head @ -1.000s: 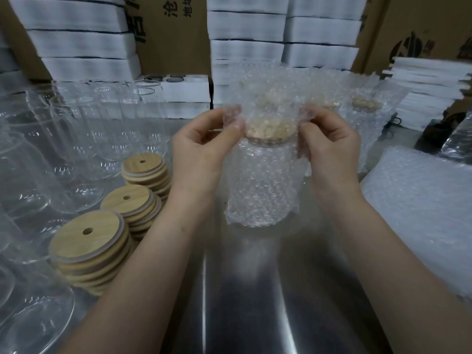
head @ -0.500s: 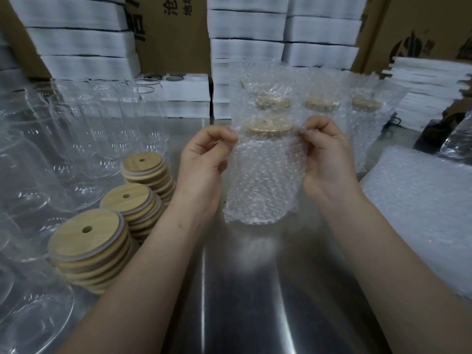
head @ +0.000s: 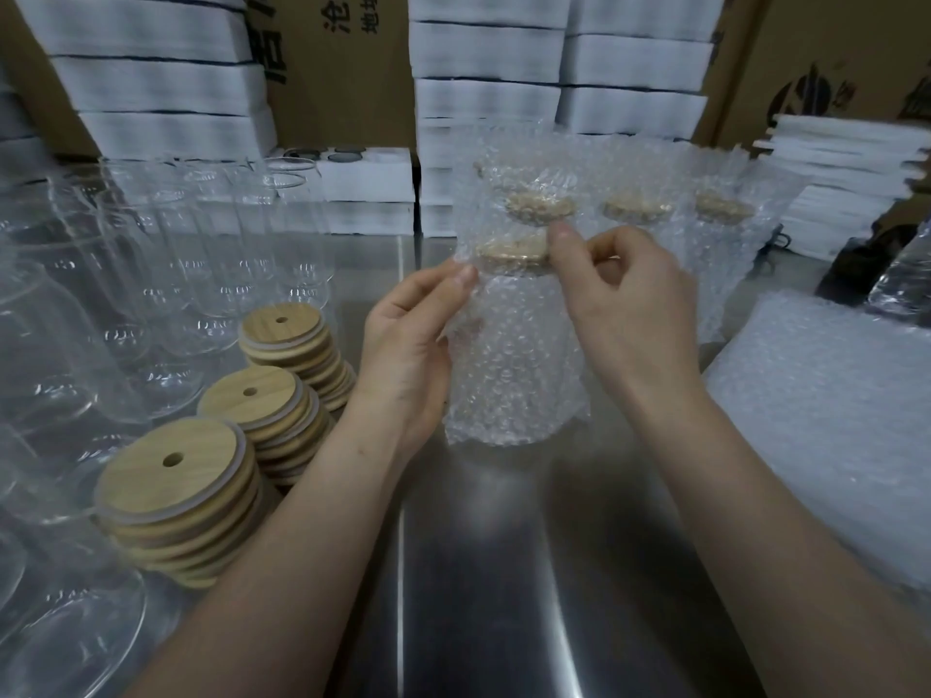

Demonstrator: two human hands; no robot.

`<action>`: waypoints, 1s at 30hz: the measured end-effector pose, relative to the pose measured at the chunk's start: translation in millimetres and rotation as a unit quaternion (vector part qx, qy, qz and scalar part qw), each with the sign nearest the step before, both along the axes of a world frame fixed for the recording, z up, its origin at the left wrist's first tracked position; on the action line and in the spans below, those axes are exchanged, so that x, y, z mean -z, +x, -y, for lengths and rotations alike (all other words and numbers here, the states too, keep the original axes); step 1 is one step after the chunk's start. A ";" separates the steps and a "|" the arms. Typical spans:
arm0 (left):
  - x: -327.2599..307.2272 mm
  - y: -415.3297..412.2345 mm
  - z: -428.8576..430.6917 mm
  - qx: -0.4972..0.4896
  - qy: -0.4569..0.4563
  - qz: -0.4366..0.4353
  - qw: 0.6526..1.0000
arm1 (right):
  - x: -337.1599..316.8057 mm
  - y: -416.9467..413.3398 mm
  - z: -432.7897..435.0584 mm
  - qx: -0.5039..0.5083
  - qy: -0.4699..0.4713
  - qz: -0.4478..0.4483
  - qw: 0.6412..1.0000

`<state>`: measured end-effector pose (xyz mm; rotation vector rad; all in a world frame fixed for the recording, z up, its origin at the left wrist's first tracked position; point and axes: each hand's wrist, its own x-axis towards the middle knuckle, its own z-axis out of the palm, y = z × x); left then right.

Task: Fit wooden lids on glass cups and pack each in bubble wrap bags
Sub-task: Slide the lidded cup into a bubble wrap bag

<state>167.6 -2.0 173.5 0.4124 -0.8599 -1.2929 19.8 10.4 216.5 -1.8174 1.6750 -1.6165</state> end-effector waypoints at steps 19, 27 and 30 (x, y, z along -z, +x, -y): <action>6.1 -14.1 -14.0 -0.214 -0.057 0.320 0.921 | -32.6 20.9 5.5 -0.168 0.202 -0.086 0.961; 13.0 -16.5 -13.3 -0.380 0.009 0.403 0.832 | -39.9 60.8 35.2 -0.162 0.124 -0.114 0.972; 20.0 -14.8 -8.3 -0.425 0.053 0.466 0.774 | -46.6 81.2 53.6 -0.158 0.093 -0.105 0.977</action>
